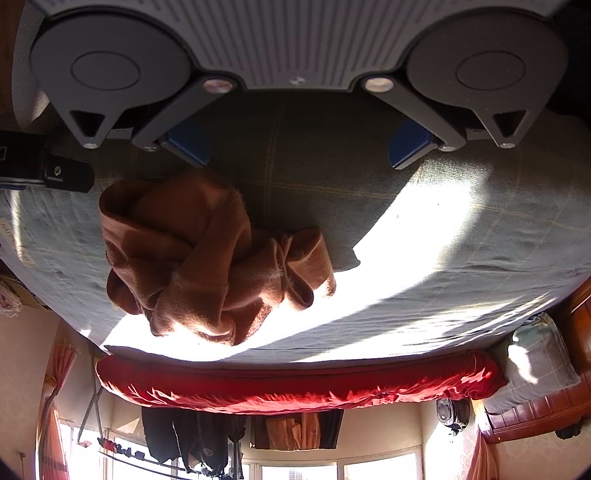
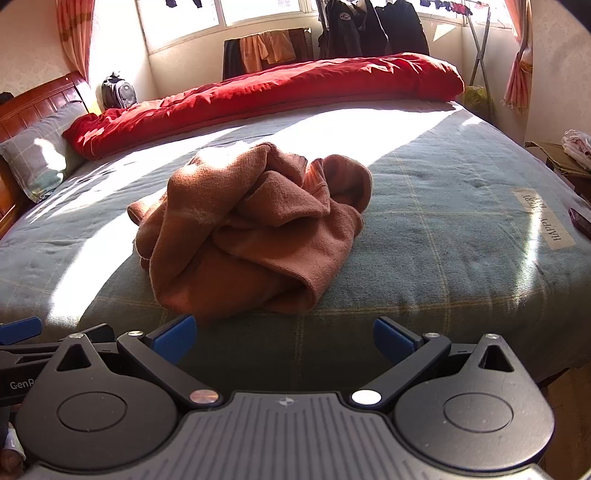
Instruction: Fold clothes
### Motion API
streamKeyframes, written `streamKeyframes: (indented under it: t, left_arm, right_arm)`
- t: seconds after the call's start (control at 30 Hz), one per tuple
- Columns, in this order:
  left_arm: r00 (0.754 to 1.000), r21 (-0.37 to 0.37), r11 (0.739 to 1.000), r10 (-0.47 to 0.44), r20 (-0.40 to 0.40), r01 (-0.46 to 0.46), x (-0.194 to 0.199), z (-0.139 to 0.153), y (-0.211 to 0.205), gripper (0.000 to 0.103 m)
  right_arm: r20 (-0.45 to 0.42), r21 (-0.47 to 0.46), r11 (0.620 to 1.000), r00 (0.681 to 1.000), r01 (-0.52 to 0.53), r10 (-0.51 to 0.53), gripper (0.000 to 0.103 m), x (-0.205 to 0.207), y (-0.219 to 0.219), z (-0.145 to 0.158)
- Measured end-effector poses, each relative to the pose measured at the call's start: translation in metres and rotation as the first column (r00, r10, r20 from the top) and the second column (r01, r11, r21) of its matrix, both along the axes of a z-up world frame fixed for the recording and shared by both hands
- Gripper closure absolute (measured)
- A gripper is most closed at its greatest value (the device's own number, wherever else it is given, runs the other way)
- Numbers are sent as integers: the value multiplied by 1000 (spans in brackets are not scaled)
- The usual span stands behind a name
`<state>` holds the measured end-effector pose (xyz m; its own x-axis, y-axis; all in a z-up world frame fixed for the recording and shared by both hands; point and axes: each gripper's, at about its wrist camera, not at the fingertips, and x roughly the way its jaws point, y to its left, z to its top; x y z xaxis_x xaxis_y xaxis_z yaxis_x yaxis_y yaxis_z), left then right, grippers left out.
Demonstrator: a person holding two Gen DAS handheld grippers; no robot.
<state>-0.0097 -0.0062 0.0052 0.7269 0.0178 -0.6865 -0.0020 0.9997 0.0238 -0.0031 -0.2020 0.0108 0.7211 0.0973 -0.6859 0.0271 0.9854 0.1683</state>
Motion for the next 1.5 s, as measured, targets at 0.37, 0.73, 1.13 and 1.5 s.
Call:
streamKeyframes:
  t: [0.37,0.73,1.13,1.5]
  left_arm:
    - [1000,-2,1000,18,14,-18,3,4,4,0]
    - [1000,-41,999,-11,-13,10,27,-8,2,0]
    - [999,-59,998,11,-40,-13,78,-13,10,0]
    - [996,-52,996,63,-66,-66,122,-8,20,0]
  right_arm:
    - [7,30,999,1000,-20,19,0,7,1,-3]
    - [11,17,1000,1000,-10,9,0,22,-6,-7]
    - [-3,27,999,999,-40,40,0,79,-3,-2]
    - [-26,49,998,998,-49,50,0,131,-4,2]
